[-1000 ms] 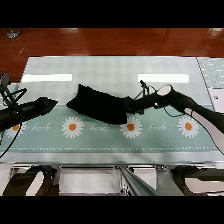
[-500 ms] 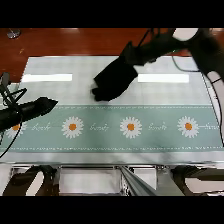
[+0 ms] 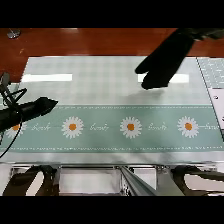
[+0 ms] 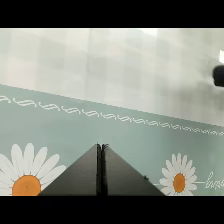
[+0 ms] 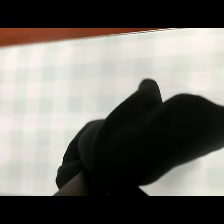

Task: Fold the shirts.

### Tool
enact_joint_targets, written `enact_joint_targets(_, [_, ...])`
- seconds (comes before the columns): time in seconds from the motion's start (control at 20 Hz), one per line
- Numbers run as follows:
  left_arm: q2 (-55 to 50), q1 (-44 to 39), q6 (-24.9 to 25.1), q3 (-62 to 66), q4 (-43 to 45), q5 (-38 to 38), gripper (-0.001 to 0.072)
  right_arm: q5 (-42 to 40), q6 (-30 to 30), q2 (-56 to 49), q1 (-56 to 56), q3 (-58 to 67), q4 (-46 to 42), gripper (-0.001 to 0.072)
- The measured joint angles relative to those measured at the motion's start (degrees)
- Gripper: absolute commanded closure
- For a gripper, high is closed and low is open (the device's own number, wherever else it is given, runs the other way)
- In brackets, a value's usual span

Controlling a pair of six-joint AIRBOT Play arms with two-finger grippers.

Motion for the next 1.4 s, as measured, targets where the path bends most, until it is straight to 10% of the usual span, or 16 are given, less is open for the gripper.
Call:
enact_joint_targets(0.9, [0.00,0.00,0.00,-0.02,0.00,5.18,0.0689,16.90,2.45,33.22,-50.60,-44.11,-14.29,0.0667])
enact_joint_targets(0.95, [0.00,0.00,0.00,-0.02,0.00,5.38,0.0690,17.33,1.46,35.41,-54.14,-47.19,-16.83,0.0466])
enact_joint_targets(1.0, [0.00,0.00,0.00,-0.02,0.00,5.70,0.0689,17.25,0.68,37.13,-57.22,-49.96,-18.73,0.0120])
enact_joint_targets(1.4, [-0.90,0.07,1.44,3.58,0.02,8.22,0.0690,10.45,-2.34,39.43,-63.69,-56.63,-18.80,0.0092])
